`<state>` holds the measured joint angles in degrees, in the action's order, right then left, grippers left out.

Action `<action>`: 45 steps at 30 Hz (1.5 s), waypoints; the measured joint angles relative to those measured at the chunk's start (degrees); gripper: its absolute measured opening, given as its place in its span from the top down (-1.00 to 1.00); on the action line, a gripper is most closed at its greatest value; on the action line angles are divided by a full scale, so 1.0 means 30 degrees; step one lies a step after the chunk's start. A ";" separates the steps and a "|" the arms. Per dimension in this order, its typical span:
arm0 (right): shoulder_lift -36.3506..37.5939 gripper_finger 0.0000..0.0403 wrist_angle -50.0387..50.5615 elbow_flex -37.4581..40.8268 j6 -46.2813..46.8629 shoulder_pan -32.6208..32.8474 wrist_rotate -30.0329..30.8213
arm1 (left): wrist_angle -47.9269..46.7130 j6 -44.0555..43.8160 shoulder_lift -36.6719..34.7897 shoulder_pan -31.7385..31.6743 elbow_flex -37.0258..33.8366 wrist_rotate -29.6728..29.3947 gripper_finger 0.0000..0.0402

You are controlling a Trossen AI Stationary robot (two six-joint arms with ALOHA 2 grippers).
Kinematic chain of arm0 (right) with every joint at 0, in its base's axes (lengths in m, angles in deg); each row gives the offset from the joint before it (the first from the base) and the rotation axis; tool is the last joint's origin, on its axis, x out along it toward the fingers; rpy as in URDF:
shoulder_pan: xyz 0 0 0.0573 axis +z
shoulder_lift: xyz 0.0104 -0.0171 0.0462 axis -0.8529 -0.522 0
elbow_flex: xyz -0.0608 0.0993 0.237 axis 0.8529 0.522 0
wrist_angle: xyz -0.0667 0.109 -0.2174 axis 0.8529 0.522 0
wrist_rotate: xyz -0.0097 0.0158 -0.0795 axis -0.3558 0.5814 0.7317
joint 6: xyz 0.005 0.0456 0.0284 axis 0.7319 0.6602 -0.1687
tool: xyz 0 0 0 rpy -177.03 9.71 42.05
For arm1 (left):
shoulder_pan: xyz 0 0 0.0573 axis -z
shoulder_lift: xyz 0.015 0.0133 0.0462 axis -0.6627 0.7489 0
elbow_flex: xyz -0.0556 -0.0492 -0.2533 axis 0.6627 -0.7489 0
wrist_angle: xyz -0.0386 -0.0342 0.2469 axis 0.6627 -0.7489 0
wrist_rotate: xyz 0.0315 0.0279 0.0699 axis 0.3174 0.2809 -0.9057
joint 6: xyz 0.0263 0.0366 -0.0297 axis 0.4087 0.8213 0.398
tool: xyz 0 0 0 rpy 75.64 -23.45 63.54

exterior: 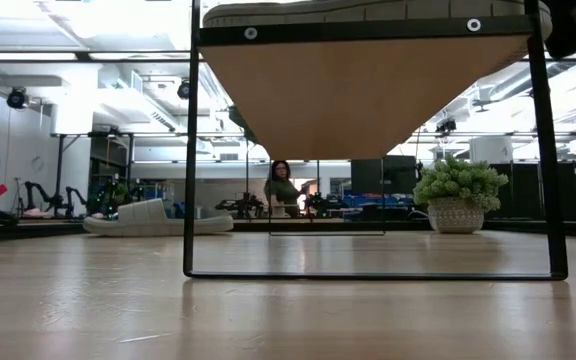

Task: Pick and place slides into the shelf
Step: Put the gray slide on the shelf

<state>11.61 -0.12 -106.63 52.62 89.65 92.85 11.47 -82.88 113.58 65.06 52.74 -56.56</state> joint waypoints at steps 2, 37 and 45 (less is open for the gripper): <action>0.0317 -0.07 0.0037 0.0000 -0.0490 0.0000 0.0426 | -0.0002 0.0000 -0.0056 0.0001 0.0000 -0.0003 -0.05; 0.2371 -0.07 -0.8165 0.0007 -1.9168 -0.0015 0.7856 | -0.2749 -1.7029 -0.3300 -0.0006 -0.2353 0.7919 -0.05; 0.2353 -0.07 -0.8516 0.0007 -1.9078 -0.0015 0.7846 | -0.2342 -1.9219 -0.4722 -0.0006 -0.4239 0.8400 -0.05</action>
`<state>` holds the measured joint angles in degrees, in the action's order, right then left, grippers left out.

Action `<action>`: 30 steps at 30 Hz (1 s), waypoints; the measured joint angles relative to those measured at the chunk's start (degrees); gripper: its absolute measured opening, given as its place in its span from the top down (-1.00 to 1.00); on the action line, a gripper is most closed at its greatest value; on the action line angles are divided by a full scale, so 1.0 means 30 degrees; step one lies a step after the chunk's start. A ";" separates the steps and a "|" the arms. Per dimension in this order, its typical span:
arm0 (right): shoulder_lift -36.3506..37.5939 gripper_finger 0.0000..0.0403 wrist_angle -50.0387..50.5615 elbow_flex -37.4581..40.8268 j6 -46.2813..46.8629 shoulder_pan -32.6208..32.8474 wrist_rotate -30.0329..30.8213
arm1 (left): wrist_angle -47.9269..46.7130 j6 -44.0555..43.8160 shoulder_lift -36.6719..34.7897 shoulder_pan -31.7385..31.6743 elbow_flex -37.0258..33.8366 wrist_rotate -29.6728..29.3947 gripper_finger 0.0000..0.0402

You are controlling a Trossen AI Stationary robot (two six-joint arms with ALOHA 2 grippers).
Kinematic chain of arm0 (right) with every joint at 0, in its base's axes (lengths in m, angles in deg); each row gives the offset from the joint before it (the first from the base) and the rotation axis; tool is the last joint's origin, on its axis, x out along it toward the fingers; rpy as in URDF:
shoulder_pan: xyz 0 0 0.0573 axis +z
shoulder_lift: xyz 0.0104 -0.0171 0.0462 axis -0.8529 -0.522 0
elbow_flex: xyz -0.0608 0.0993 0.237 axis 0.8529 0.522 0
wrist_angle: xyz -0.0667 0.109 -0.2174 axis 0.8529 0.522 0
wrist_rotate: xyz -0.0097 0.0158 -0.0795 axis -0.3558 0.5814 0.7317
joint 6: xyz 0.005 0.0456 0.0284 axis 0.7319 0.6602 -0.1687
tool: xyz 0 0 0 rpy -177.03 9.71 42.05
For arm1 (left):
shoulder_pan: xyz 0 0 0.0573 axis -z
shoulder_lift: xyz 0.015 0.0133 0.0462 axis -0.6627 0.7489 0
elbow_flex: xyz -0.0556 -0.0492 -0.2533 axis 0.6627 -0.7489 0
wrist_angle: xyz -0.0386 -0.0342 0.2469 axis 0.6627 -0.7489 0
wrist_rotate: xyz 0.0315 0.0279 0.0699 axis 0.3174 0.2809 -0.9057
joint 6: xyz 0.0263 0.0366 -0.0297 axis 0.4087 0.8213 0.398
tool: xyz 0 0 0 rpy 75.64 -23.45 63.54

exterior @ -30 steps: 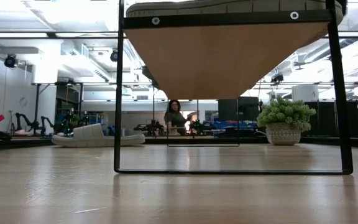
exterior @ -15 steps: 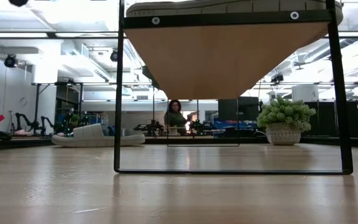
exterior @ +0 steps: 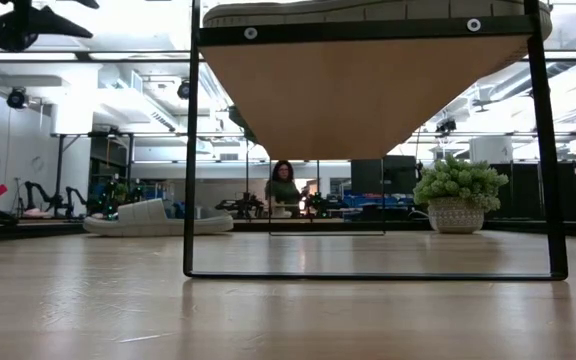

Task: Pick and place slides into the shelf
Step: Put the gray slide on the shelf

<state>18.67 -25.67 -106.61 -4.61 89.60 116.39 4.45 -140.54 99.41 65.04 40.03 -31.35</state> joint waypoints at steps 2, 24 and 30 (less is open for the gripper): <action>0.0000 -0.07 -0.0111 0.0000 0.0000 0.0000 -0.0004 | 0.0006 -0.1043 -0.0124 0.0000 -0.0267 -0.0259 -0.05; -0.0007 -0.07 -0.0056 0.0000 -0.0159 0.0000 0.0163 | -0.0689 -0.5987 0.0413 -0.0472 -0.1138 -0.3228 0.06; -0.0007 -0.07 -0.0034 0.0000 -0.0354 -0.0007 0.0484 | 0.6888 0.0311 0.0594 -0.0474 -0.1604 -0.2492 0.06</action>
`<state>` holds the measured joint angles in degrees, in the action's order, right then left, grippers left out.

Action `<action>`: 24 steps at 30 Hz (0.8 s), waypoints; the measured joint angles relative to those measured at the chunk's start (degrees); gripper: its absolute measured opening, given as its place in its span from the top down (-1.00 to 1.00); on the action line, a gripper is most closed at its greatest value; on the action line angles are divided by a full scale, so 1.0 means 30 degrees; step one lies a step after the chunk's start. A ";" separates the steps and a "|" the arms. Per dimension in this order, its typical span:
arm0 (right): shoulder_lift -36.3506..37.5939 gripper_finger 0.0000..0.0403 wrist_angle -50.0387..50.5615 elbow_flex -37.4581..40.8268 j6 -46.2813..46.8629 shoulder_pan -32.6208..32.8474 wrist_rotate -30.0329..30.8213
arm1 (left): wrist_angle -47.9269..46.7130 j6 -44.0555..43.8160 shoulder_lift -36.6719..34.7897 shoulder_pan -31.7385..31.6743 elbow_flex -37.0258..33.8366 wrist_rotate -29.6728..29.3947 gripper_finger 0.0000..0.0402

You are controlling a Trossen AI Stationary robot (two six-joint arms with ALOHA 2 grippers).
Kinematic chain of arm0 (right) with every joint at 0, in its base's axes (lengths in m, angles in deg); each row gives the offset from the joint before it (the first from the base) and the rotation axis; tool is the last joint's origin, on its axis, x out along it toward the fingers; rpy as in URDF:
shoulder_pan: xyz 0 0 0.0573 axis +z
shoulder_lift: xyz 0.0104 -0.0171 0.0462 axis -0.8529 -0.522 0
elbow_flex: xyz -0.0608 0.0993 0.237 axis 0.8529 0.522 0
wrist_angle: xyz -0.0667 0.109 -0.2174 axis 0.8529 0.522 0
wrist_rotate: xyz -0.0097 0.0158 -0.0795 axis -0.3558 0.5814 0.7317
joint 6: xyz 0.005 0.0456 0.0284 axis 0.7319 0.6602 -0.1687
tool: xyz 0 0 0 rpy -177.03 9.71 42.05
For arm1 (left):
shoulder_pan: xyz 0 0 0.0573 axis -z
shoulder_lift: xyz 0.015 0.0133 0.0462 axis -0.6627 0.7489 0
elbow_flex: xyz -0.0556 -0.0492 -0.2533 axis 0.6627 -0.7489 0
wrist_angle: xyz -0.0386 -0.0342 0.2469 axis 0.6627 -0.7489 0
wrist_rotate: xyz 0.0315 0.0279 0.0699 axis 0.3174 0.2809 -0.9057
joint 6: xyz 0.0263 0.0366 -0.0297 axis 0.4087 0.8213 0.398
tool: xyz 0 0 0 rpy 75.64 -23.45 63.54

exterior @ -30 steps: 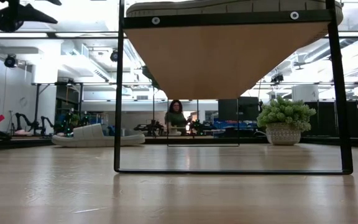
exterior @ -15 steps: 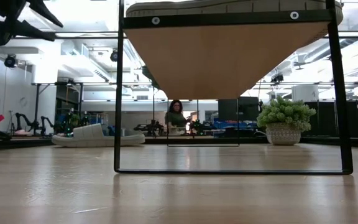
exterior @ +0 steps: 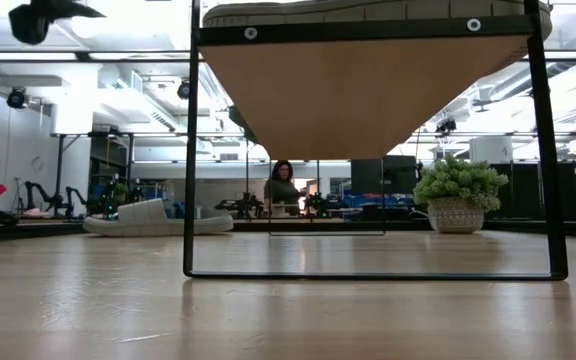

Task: Pick and place slides into the shelf
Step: Put the gray slide on the shelf

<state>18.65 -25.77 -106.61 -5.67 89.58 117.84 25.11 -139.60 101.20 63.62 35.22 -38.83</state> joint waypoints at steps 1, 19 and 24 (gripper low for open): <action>0.0000 -0.07 0.0000 0.0000 -0.0045 -0.0020 0.0000 | 0.0750 0.0525 0.0029 -0.0035 -0.0043 0.0007 0.06; 0.0000 -0.07 -0.0007 0.0007 0.0176 -0.0029 0.0015 | 1.0854 0.9259 0.3700 -0.4748 0.0504 0.6156 0.06; 0.0000 -0.07 -0.0007 0.0004 0.0208 -0.0029 0.0000 | 1.1498 0.7639 0.4613 -1.0441 0.0671 1.2973 0.06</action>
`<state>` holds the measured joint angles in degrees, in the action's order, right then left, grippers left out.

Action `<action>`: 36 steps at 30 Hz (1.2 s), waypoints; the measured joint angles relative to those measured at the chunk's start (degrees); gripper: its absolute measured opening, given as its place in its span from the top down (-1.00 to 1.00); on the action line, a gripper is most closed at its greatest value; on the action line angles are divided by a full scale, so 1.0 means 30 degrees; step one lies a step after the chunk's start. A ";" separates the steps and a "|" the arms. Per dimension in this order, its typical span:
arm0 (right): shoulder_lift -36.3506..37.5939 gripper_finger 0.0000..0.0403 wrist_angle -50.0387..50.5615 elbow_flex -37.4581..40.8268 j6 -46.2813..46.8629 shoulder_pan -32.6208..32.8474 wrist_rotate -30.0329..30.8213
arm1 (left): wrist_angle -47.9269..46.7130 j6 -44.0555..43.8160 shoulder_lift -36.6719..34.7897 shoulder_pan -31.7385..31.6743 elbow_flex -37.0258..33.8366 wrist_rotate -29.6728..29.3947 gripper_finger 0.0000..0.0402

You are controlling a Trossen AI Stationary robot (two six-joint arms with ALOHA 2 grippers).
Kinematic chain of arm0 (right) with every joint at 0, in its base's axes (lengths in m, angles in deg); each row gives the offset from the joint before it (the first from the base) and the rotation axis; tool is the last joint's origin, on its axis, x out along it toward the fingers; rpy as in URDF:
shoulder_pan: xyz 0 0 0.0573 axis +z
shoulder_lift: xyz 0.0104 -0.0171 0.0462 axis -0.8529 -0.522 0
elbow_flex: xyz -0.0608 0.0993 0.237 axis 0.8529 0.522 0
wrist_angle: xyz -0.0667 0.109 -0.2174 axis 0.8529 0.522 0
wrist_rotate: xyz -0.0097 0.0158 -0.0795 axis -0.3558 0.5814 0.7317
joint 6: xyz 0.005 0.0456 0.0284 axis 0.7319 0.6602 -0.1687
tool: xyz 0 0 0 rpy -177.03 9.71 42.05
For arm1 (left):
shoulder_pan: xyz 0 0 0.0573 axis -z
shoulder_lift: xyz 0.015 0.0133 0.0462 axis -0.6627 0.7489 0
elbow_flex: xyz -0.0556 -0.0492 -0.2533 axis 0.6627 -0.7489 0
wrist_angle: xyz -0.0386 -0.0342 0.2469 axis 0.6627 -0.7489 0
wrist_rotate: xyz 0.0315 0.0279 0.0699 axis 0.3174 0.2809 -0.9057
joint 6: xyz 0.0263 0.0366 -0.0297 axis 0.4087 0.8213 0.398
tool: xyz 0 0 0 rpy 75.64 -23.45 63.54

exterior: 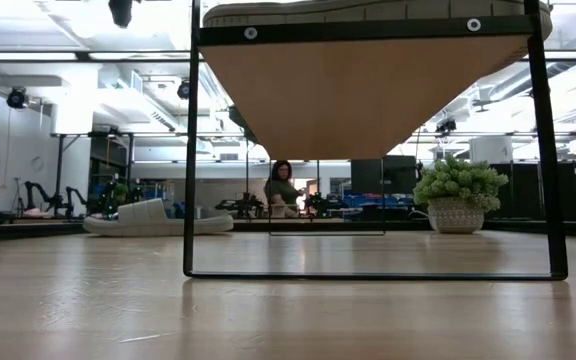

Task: Pick and place slides into the shelf
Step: Put the gray slide on the shelf

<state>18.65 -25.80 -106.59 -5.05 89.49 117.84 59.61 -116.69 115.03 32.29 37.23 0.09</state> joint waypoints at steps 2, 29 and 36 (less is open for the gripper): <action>0.0000 -0.07 -0.0007 0.0004 0.0007 0.0000 0.0000 | 0.0035 -0.0831 0.0742 -0.2164 0.0073 0.3291 0.06; 0.0000 -0.07 0.0175 0.0004 -0.0282 0.0007 -0.0109 | -0.8894 -0.1506 0.4818 -1.2982 -0.1135 1.1188 0.06; 0.0001 -0.07 0.0182 0.0004 -0.1277 0.0007 -0.0102 | -1.0314 -0.0548 0.6254 -1.4624 -0.1116 1.2497 0.06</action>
<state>18.65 -25.25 -106.58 -8.88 89.51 117.54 28.66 -118.33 133.80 -11.58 33.88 37.58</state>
